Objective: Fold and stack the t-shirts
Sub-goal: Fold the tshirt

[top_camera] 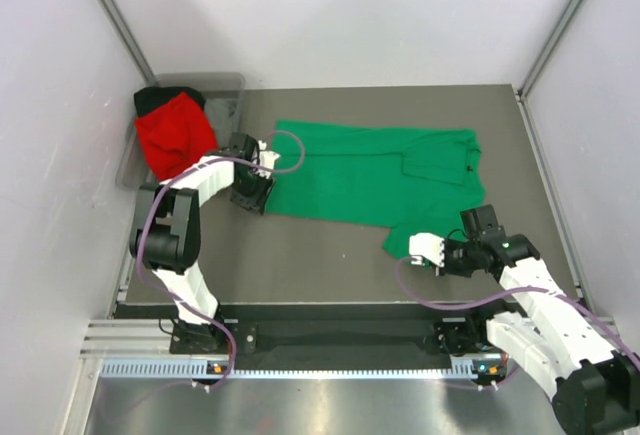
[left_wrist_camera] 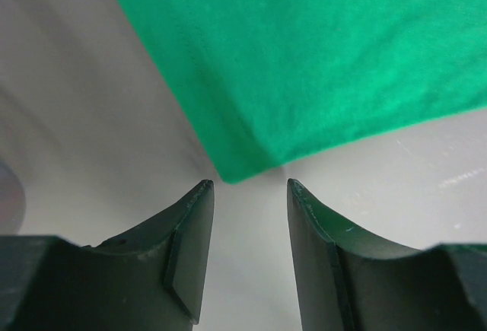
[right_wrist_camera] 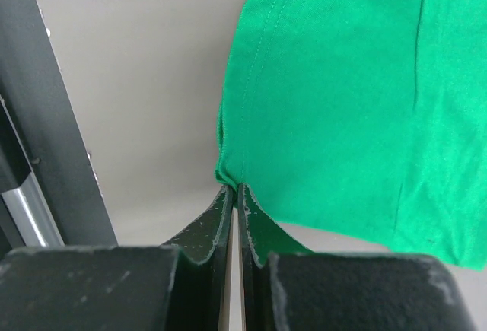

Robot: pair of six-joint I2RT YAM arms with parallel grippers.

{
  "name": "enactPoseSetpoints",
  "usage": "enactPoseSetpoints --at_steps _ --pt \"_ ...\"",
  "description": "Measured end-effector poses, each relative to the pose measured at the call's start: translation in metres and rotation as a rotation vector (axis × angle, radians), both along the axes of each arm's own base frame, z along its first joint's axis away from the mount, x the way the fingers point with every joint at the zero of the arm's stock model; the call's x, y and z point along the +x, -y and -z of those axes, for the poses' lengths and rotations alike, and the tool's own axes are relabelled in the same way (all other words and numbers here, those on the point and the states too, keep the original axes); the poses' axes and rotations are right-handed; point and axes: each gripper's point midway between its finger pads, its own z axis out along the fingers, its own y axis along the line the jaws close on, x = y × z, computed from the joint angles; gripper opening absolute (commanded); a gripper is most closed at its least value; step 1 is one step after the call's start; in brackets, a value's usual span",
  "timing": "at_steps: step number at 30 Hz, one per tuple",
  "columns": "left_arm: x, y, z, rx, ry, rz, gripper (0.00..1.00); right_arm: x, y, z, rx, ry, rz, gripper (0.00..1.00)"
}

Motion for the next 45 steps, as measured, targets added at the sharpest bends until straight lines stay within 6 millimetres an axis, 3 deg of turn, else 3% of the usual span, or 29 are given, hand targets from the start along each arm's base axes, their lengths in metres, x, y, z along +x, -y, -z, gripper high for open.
enactPoseSetpoints --at_steps 13,16,21,26,33,36,45 --pt "0.013 -0.004 0.007 0.008 0.004 -0.017 0.43 0.000 0.000 0.000 0.010 -0.010 0.030 0.02" --pt "0.018 -0.001 0.007 -0.003 0.005 -0.016 0.34 0.002 -0.001 0.000 0.012 -0.005 0.037 0.02" --pt "0.022 0.005 0.006 -0.038 0.000 -0.005 0.00 0.005 0.001 -0.001 0.011 0.003 0.060 0.00" --pt "0.020 0.009 0.006 -0.056 -0.005 0.009 0.00 0.015 0.007 -0.005 0.021 0.028 0.145 0.00" --pt "0.017 0.008 -0.013 -0.056 0.025 0.030 0.00 0.042 0.036 -0.025 0.071 0.071 0.391 0.00" --pt "0.018 0.008 -0.028 -0.059 0.050 0.036 0.00 0.064 0.046 -0.046 0.102 0.113 0.472 0.00" --pt "0.054 0.016 -0.060 -0.080 0.129 0.058 0.00 0.138 0.062 -0.113 0.209 0.251 0.627 0.00"
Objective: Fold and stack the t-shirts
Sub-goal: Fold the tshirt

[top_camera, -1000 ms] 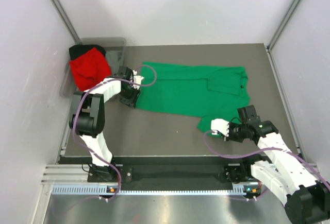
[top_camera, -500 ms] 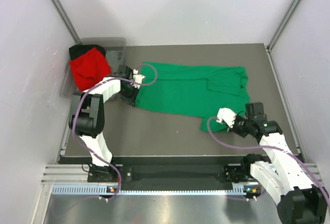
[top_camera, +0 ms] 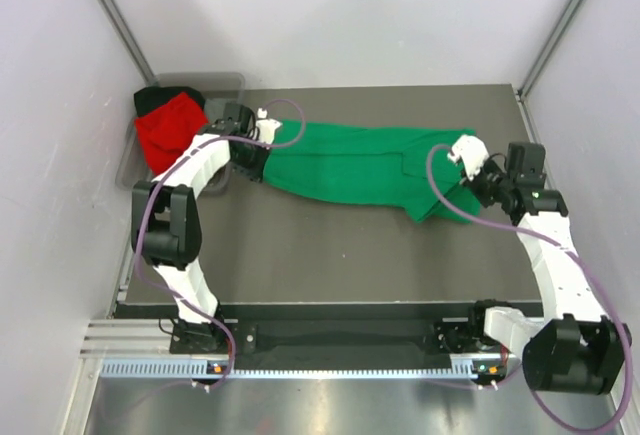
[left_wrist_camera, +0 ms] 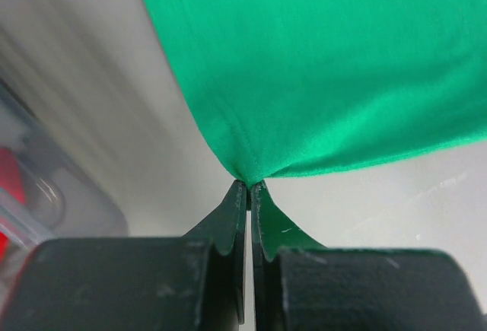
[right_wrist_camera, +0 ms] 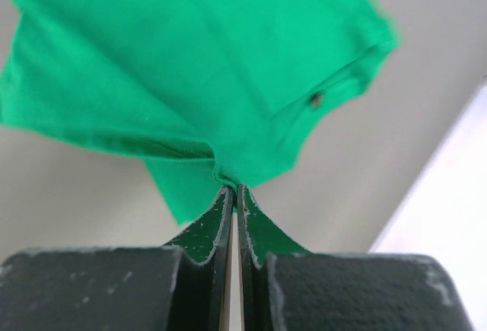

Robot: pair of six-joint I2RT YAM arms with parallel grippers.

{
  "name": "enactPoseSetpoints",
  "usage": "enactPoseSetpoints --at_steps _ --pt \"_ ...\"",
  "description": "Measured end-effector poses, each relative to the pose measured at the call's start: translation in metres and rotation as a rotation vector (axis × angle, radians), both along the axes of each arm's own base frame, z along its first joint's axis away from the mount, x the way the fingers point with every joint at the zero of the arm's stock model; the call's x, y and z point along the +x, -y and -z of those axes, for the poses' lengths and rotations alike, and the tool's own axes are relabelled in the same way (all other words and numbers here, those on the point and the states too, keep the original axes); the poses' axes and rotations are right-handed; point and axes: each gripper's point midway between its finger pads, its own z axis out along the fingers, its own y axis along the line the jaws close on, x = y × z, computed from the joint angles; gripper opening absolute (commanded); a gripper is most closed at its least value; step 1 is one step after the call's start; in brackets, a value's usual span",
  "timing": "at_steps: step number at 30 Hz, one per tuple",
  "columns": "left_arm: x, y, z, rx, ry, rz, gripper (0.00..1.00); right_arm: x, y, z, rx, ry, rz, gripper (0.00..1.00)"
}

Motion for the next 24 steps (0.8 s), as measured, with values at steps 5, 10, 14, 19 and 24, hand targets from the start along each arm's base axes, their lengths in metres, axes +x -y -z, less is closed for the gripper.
enactPoseSetpoints --at_steps 5,10,14,19,24 --pt "0.028 0.004 0.004 0.002 0.008 0.004 0.00 0.046 0.005 -0.024 0.039 0.061 0.060 0.00" --pt "0.060 0.007 0.014 0.014 0.015 -0.002 0.00 0.084 0.012 -0.027 0.068 0.072 0.120 0.00" --pt "0.081 0.007 0.017 0.031 0.035 -0.011 0.00 0.112 0.016 -0.025 0.089 0.068 0.158 0.00" --pt "0.099 0.007 0.018 0.041 0.058 -0.019 0.00 0.144 0.020 -0.021 0.103 0.065 0.191 0.00" --pt "0.104 0.006 0.022 0.048 0.058 -0.023 0.00 0.163 0.024 -0.014 0.107 0.059 0.213 0.00"
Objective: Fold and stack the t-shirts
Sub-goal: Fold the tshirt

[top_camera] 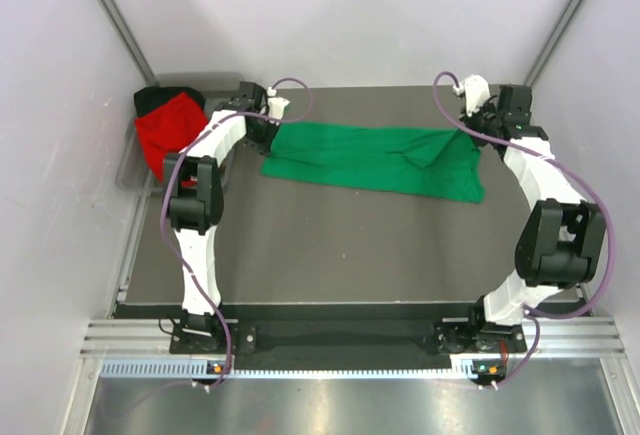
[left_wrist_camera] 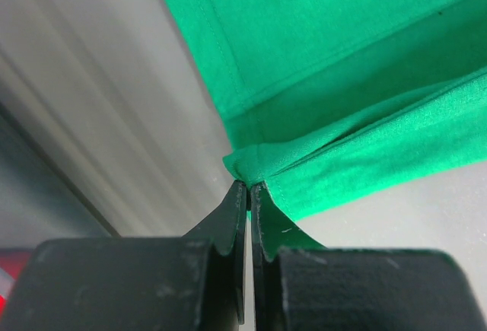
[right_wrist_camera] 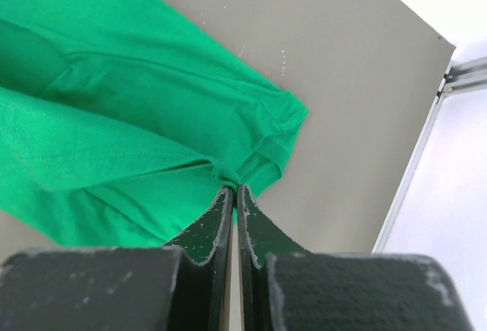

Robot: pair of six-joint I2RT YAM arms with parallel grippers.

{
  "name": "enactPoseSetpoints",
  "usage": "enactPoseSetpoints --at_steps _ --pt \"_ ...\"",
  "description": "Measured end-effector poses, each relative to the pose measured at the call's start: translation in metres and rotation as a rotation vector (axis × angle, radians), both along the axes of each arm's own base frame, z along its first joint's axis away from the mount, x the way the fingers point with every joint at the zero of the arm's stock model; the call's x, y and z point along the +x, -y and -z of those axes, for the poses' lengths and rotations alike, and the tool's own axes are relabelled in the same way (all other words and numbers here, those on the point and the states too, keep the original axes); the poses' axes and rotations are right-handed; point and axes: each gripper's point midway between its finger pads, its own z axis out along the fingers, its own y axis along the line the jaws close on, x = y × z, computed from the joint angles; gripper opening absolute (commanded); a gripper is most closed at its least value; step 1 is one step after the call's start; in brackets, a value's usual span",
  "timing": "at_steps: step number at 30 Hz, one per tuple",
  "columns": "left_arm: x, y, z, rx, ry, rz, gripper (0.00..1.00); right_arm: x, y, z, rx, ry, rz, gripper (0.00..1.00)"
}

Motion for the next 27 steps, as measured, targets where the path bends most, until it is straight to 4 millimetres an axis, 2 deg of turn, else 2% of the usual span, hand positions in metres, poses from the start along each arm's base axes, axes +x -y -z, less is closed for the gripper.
enactPoseSetpoints --at_steps 11,17,18,20,21,23,27 --pt "0.010 0.000 0.010 0.008 -0.003 -0.005 0.00 0.011 0.002 0.023 0.012 -0.043 0.019 0.00" --pt "0.020 0.002 0.008 0.005 0.019 -0.010 0.00 0.028 0.004 0.027 0.013 -0.042 0.030 0.00" --pt "0.023 0.002 0.007 0.003 0.023 -0.014 0.00 0.032 0.005 0.026 0.014 -0.039 0.033 0.05" --pt "0.026 0.002 0.006 0.003 0.032 -0.022 0.12 0.044 0.006 0.024 0.020 -0.030 0.040 0.22" --pt "0.027 0.001 0.005 0.002 0.037 -0.032 0.21 0.049 0.006 0.024 0.026 -0.027 0.049 0.28" --pt "0.028 -0.001 0.005 0.002 0.036 -0.054 0.27 0.057 0.007 0.021 0.036 -0.017 0.062 0.32" --pt "0.020 -0.006 0.004 -0.002 0.049 -0.100 0.39 0.046 0.007 0.018 0.058 0.002 0.082 0.37"
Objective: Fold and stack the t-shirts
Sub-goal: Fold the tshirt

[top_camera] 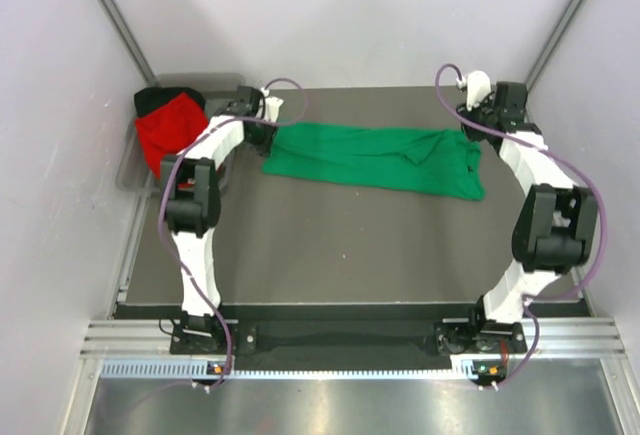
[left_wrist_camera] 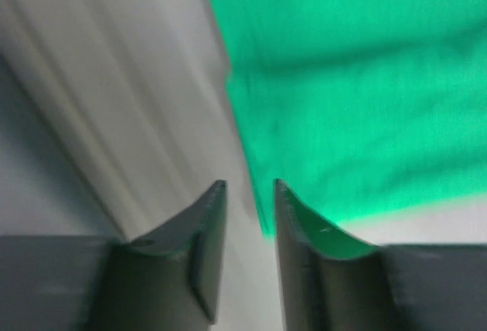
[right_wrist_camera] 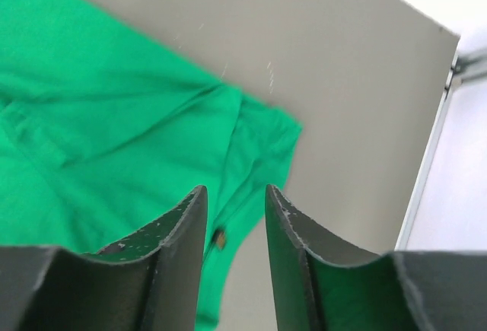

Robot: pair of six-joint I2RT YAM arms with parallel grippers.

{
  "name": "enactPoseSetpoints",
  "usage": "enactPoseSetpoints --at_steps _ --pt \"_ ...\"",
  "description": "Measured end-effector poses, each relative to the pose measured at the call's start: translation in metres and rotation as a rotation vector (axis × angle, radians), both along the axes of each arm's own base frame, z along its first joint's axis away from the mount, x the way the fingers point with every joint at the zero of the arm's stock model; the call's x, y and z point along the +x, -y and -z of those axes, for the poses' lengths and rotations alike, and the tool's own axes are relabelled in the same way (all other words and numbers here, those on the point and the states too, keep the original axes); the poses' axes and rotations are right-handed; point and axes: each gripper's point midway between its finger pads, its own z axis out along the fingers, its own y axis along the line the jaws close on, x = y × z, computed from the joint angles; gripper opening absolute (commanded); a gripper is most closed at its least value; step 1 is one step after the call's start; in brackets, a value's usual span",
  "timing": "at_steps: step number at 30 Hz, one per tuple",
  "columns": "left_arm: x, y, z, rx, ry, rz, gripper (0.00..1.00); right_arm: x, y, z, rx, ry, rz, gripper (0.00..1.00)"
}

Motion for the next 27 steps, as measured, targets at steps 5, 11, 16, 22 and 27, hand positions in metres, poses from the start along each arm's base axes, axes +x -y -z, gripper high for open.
enactPoseSetpoints --at_steps 5,11,16,22,27 --pt "-0.041 -0.008 -0.029 -0.011 0.069 -0.009 0.47 -0.036 -0.006 -0.025 0.019 0.049 -0.007 0.38" --pt "-0.032 -0.001 -0.061 -0.031 0.170 0.061 0.50 -0.057 -0.017 -0.035 0.011 0.051 -0.092 0.38" --pt "-0.044 -0.002 -0.035 0.003 0.101 0.140 0.51 -0.098 -0.014 0.027 -0.033 -0.145 -0.140 0.40" --pt "-0.059 -0.002 -0.014 0.020 0.034 0.208 0.51 -0.124 0.007 0.051 -0.045 -0.252 -0.123 0.41" --pt "-0.058 0.000 0.002 0.018 -0.015 0.235 0.51 -0.130 0.020 0.055 -0.048 -0.276 -0.105 0.41"
